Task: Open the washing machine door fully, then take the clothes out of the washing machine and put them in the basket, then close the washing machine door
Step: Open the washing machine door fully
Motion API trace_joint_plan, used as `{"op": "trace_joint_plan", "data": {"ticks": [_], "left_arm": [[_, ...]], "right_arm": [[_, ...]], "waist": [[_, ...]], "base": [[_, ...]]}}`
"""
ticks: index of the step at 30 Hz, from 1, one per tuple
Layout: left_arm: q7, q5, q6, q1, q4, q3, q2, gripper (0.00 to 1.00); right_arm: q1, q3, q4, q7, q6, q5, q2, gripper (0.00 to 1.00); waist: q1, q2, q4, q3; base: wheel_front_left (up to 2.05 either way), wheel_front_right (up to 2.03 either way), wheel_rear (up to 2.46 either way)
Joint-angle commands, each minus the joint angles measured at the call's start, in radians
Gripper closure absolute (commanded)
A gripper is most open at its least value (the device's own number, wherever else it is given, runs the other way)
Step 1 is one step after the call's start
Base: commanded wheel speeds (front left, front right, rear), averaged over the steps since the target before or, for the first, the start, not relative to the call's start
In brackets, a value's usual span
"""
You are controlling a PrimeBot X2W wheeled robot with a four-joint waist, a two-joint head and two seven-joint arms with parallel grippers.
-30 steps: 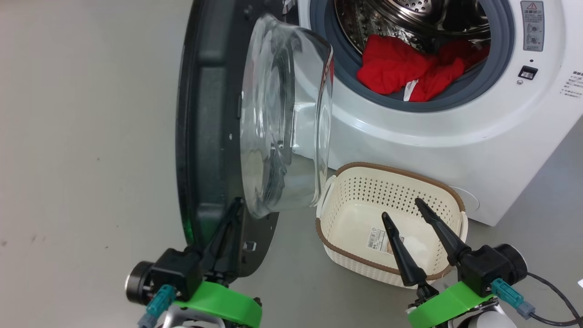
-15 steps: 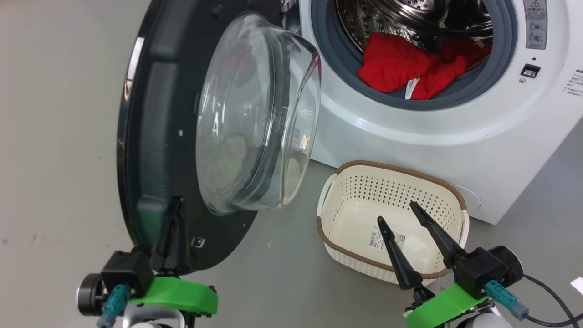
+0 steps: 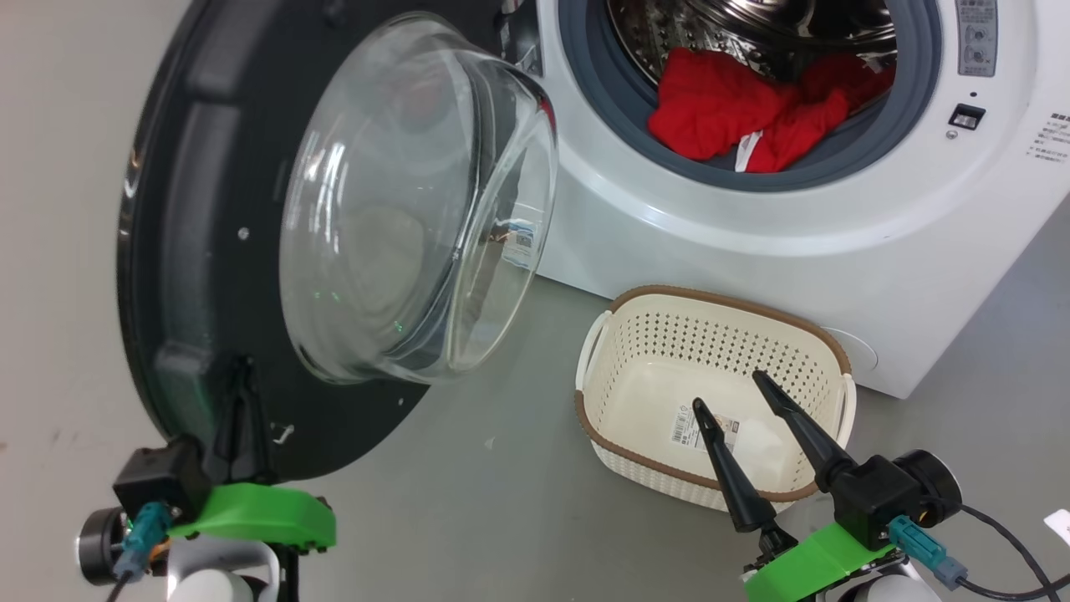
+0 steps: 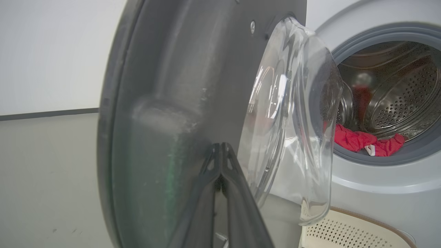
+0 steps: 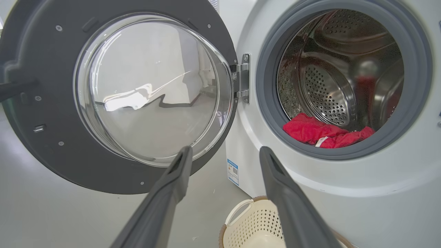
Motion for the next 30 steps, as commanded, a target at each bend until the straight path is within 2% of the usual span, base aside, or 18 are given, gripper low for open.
{"op": "trace_joint_plan", "data": {"ticks": [1,14,30], "left_arm": [[-0.01,-0.006,0.016,-0.05,-0.008,0.063,0.037,1.0],[-0.013,0.02,-0.007,-0.133,0.045,0.2,0.034,1.0],[-0.013,0.072,-0.079,-0.242,0.162,0.378,0.007,1.0]], "right_arm": [[-0.023,0.022,-0.024,-0.006,0.005,-0.016,0.003,0.0],[-0.03,0.015,-0.043,0.012,0.005,-0.045,0.003,0.0],[-0.038,0.012,-0.076,0.042,0.005,-0.079,0.003,0.0]], "waist": [[0.0,-0.0001,-0.009,0.008],[0.0,-0.0001,-0.038,0.047],[0.0,-0.0001,-0.055,0.091]], "base": [[0.0,0.0,0.0],[0.0,0.0,0.0],[0.0,0.0,0.0]]}}
